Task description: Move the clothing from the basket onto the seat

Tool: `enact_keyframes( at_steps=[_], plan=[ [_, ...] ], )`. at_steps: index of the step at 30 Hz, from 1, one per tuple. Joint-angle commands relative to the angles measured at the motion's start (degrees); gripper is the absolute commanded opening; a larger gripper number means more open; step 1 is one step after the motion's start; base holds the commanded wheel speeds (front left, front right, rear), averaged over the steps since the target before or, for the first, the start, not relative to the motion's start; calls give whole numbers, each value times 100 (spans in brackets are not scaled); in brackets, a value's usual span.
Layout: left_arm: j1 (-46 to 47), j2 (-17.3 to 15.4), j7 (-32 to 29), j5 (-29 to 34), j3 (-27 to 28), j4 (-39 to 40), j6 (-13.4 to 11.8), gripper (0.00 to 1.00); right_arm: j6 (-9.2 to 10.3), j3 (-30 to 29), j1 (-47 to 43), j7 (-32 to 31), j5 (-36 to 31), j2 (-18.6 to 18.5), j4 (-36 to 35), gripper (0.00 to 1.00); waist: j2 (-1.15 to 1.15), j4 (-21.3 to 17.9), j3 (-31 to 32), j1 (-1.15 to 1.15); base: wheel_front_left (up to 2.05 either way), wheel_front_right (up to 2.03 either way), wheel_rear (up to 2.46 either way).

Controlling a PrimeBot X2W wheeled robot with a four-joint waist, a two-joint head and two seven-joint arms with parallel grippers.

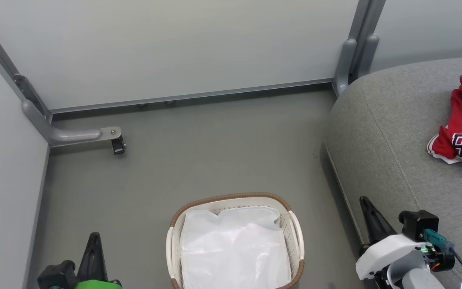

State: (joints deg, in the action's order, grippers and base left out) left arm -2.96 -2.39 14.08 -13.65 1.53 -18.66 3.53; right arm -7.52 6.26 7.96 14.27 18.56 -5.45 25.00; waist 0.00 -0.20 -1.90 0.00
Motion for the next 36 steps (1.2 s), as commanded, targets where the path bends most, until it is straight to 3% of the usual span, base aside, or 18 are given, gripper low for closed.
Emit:
enact_keyframes(
  at_steps=[1,36],
  plan=[
    [94,-19,-58,-252,46,79,24,0,-1,-70,94,-63,244,-20,-110,0,0,0,1,0,0,0,0],
    [460,-39,-900,-3528,227,280,189,0,1,-587,-32,-926,3307,96,-562,0,0,6,52,0,0,0,0]
  ],
)
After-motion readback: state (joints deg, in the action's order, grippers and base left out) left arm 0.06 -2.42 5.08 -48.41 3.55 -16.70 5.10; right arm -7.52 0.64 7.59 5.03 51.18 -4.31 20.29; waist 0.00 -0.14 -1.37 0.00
